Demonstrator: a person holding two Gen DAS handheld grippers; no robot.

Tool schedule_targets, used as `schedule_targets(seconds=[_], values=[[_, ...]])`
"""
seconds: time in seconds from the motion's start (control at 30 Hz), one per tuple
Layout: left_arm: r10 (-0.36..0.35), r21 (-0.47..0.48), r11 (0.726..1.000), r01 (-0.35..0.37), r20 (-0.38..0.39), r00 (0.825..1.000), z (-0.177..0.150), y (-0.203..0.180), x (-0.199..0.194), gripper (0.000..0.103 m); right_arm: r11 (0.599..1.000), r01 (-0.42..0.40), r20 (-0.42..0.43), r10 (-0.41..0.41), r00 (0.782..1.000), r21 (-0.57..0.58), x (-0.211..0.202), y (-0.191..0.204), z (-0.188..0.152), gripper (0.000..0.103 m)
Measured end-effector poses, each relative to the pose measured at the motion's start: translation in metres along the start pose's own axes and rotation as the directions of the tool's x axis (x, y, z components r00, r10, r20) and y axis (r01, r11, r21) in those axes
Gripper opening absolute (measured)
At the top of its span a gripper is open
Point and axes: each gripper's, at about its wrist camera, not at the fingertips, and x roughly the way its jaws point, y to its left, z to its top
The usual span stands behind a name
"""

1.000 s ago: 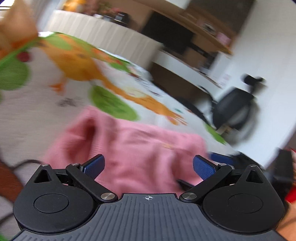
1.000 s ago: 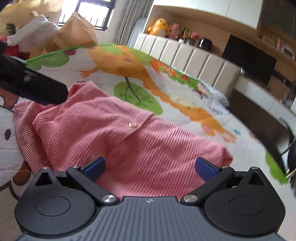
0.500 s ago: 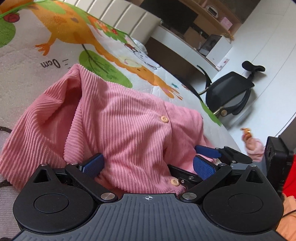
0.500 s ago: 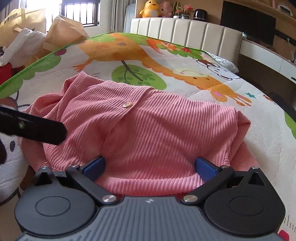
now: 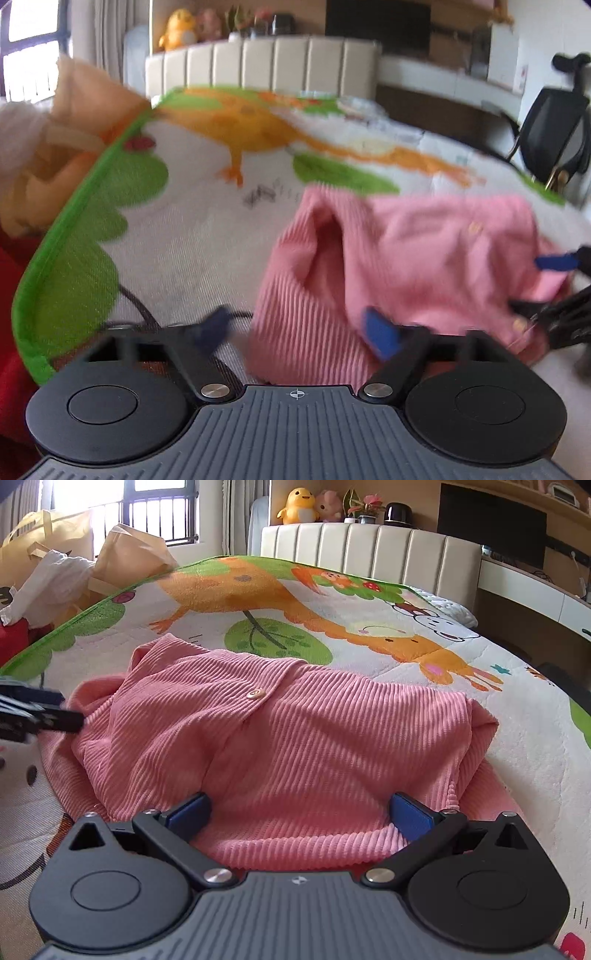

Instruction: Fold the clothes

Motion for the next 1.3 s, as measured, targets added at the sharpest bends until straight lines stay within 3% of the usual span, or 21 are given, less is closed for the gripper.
schedule_targets(seconds=[0.07, 0.2, 0.27, 0.37, 0.47, 0.57, 0.63, 0.77, 0.87, 0.97, 1.07, 1.17, 1.23, 1.3], values=[[0.003, -0.007, 1.000, -0.003, 0.005, 1.000, -0.002, 0.001, 0.004, 0.073, 1.000, 0.005, 0.001, -0.005, 1.000, -0.003, 0.000, 0.001, 0.000, 0.103], [-0.007, -0.018, 1.000, 0.007, 0.017, 1.000, -0.003, 0.004, 0.004, 0.043, 1.000, 0.012, -0.001, -0.012, 1.000, -0.007, 0.001, 0.003, 0.001, 0.103], [-0.016, -0.027, 0.999, 0.017, 0.017, 1.000, -0.002, 0.007, 0.003, 0.037, 1.000, 0.012, -0.002, -0.012, 1.000, -0.008, 0.001, 0.003, 0.001, 0.103], [-0.037, -0.046, 0.998, 0.038, 0.019, 0.999, -0.001, 0.009, 0.003, 0.018, 1.000, 0.029, 0.031, -0.029, 0.999, 0.004, -0.006, 0.003, 0.001, 0.103], [-0.058, -0.063, 0.996, 0.059, 0.022, 0.998, 0.000, 0.009, 0.003, 0.016, 0.998, 0.036, 0.147, -0.043, 0.988, 0.051, -0.033, 0.004, 0.006, 0.103], [-0.079, -0.087, 0.993, 0.081, 0.020, 0.997, 0.000, 0.009, 0.006, 0.014, 0.997, -0.050, 0.216, 0.037, 0.976, 0.059, -0.045, 0.005, 0.029, 0.103], [-0.100, -0.116, 0.988, 0.102, 0.021, 0.995, 0.001, 0.010, 0.008, 0.013, 0.999, -0.047, 0.185, 0.043, 0.982, 0.019, -0.029, 0.009, 0.037, 0.103], [-0.138, -0.149, 0.979, 0.141, 0.029, 0.990, 0.000, 0.014, 0.008, 0.012, 0.999, -0.031, -0.017, 0.031, 0.999, -0.031, 0.024, 0.015, 0.022, 0.103], [-0.194, -0.208, 0.958, 0.197, 0.034, 0.980, 0.002, 0.023, 0.006, 0.010, 0.991, -0.034, 0.046, 0.040, 0.998, -0.127, 0.000, 0.034, 0.027, 0.103], [-0.278, -0.261, 0.923, 0.284, 0.059, 0.959, 0.010, 0.025, 0.005, 0.009, 0.950, -0.086, 0.141, 0.133, 0.981, -0.300, -0.034, 0.070, 0.028, 0.103], [-0.393, -0.310, 0.863, 0.398, 0.083, 0.916, 0.020, 0.022, 0.004, 0.009, 0.899, -0.115, 0.159, 0.199, 0.967, -0.422, -0.040, 0.110, 0.018, 0.103], [-0.454, -0.333, 0.824, 0.459, 0.097, 0.885, 0.031, 0.018, 0.004, 0.009, 0.833, -0.024, 0.196, 0.158, 0.968, -0.553, -0.024, 0.146, 0.005, 0.103], [-0.482, -0.339, 0.804, 0.488, 0.109, 0.869, 0.036, 0.016, 0.002, 0.009, 0.816, 0.017, 0.198, 0.121, 0.973, -0.577, -0.009, 0.157, 0.002, 0.094], [-0.519, -0.351, 0.774, 0.527, 0.126, 0.845, 0.041, 0.015, 0.000, 0.009, 0.822, 0.033, 0.196, 0.097, 0.976, -0.569, 0.004, 0.162, 0.003, 0.074]])
